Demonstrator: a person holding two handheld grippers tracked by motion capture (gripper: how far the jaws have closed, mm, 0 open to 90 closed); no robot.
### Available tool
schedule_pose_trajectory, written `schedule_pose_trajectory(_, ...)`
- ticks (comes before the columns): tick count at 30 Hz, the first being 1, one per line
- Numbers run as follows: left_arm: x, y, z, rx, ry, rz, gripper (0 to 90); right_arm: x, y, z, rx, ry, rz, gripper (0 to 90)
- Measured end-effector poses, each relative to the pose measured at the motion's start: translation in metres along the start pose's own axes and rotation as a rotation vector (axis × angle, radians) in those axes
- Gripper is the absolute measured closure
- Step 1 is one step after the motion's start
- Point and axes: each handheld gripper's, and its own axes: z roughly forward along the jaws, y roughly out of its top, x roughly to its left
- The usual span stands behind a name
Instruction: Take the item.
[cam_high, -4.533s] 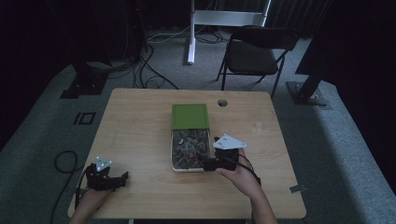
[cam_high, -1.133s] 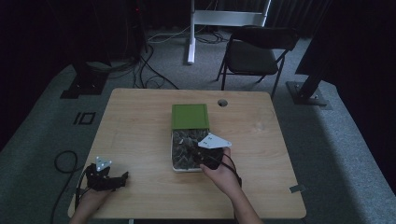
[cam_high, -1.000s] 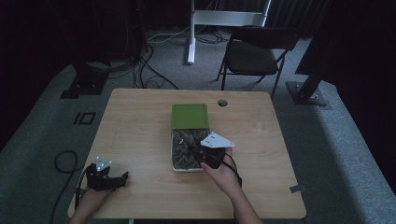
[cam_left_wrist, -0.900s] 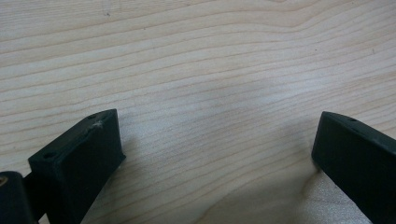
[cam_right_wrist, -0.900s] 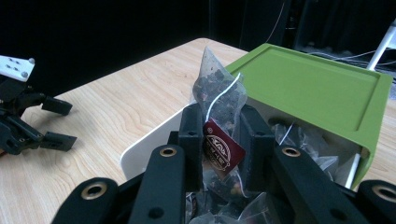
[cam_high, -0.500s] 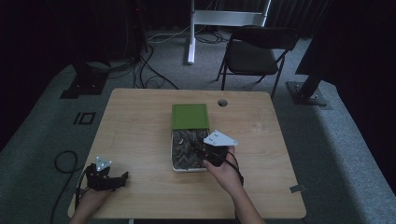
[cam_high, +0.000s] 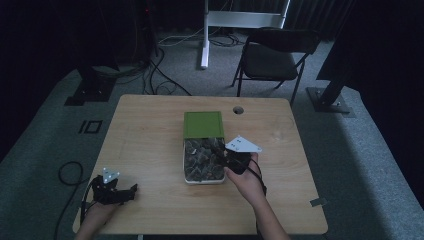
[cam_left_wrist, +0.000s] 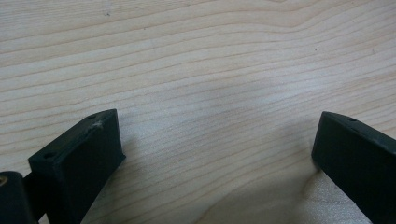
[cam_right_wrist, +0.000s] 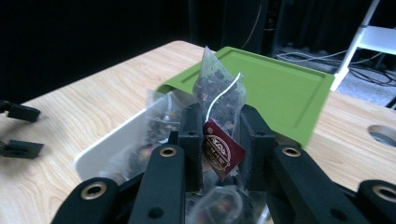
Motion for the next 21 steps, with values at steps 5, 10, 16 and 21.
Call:
schedule_pose_trajectory(5,0.0,0.0,0.0,0.0,0.0,0.001,2.2,-0.009,0.0,-0.004,-0.001,-0.024,0.006,74.1)
schedule_pose_trajectory(10,0.0,0.0,0.0,0.0,0.0,0.001,2.2,-0.019,-0.001,-0.009,-0.006,-0.045,0.014,74.1)
schedule_pose_trajectory(16,0.0,0.0,0.0,-0.001,0.0,0.001,2.2,-0.032,-0.003,-0.015,-0.011,-0.078,0.032,74.1)
schedule_pose_trajectory(21,0.0,0.0,0.0,-0.001,0.0,0.0,2.2,-0.045,-0.007,-0.023,-0.018,-0.109,0.051,74.1)
